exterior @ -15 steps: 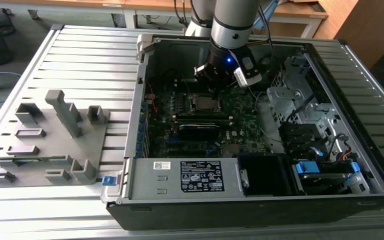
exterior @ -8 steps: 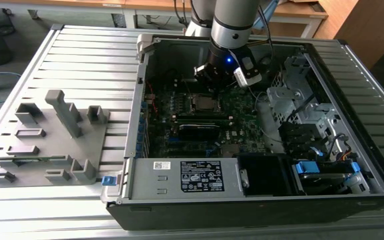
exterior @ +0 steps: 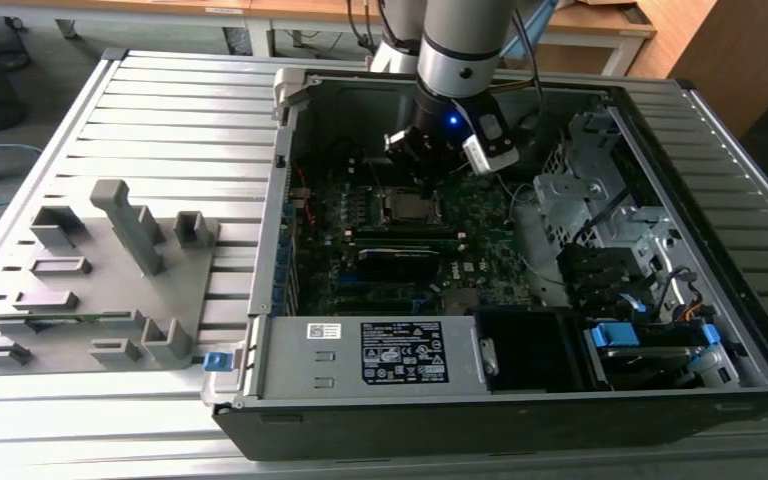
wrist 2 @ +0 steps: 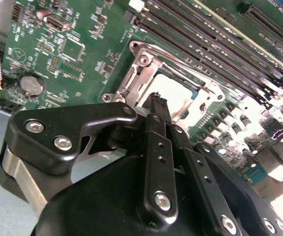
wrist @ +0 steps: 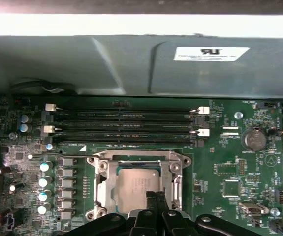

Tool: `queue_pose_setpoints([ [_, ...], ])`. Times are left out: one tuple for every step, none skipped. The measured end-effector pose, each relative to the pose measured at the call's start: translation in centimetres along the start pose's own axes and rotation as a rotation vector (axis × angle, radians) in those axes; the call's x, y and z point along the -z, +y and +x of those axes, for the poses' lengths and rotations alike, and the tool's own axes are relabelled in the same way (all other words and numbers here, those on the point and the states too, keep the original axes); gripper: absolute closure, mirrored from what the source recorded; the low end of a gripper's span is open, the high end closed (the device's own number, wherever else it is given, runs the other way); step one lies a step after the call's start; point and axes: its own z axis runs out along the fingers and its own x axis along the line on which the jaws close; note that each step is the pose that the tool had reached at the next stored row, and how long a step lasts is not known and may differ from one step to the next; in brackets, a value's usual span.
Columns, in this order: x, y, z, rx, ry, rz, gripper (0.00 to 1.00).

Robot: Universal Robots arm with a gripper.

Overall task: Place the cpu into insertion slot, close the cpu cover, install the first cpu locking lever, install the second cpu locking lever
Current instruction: 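Close the cpu cover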

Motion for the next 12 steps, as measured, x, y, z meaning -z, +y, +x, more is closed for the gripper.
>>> queue_pose_setpoints([
  [-0.03, 0.0, 0.16, -0.001, -0.0001, 0.0, 0.9],
  [-0.07, 0.01, 0.34, -0.002, -0.0002, -0.0001, 0.9],
  [-0.11, 0.02, 0.49, -0.004, -0.0003, -0.0001, 0.9],
  [-0.15, 0.03, 0.66, -0.005, -0.0003, 0.0, 0.9],
  [-0.19, 0.04, 0.85, -0.007, -0.0004, 0.0, 0.9],
  [-0.24, 0.05, 1.04, -0.008, -0.0005, 0.0, 0.9],
  [-0.28, 0.07, 1.25, -0.009, -0.0005, 0.0001, 0.9],
  [-0.32, 0.1, 1.47, -0.01, -0.0005, 0.0001, 0.9],
  [-0.37, 0.13, 1.72, -0.011, -0.0006, 0.0001, 0.9],
  [-0.43, 0.15, 1.96, -0.012, -0.0007, 0.0001, 0.9],
  [-0.48, 0.17, 2.18, -0.013, -0.0007, 0.0004, 0.9],
  [-0.55, 0.19, 2.39, -0.014, -0.0008, 0.0005, 0.9],
])
